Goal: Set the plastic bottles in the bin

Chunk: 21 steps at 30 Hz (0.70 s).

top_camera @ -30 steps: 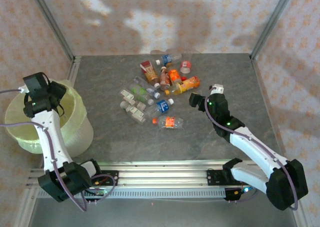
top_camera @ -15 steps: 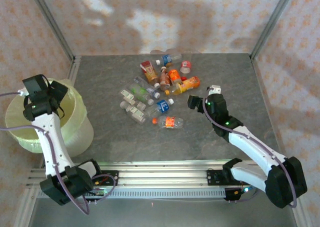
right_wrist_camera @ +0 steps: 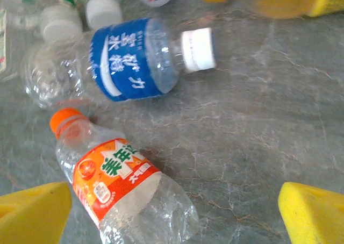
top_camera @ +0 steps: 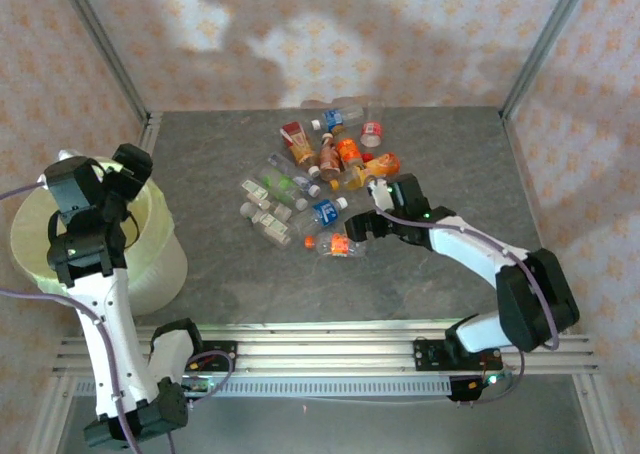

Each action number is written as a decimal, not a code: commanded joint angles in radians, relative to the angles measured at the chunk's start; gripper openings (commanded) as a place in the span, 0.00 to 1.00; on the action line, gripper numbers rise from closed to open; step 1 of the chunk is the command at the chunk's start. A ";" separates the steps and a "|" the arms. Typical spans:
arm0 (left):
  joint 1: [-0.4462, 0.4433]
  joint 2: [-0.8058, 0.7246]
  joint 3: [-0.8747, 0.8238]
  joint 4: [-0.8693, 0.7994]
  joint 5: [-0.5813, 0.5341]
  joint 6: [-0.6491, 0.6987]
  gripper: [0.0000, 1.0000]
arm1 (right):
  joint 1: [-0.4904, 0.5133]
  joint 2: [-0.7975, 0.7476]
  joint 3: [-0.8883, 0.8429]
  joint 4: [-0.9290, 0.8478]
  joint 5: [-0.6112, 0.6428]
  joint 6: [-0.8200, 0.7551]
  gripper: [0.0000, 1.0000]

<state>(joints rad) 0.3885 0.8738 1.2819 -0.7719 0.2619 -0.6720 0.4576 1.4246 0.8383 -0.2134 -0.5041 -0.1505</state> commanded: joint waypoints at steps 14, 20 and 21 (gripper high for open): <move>-0.531 0.159 0.080 0.227 0.004 0.043 1.00 | 0.102 0.228 0.189 -0.332 0.040 -0.414 0.95; -0.654 0.302 0.102 0.258 0.025 0.068 1.00 | 0.155 0.280 0.205 -0.348 0.115 -0.515 0.91; -0.671 0.320 0.097 0.267 0.020 0.065 1.00 | 0.162 0.282 0.203 -0.348 0.123 -0.522 0.90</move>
<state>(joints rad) -0.2481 1.1568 1.3602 -0.5484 0.2779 -0.6365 0.6033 1.6920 1.0195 -0.5205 -0.4431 -0.5919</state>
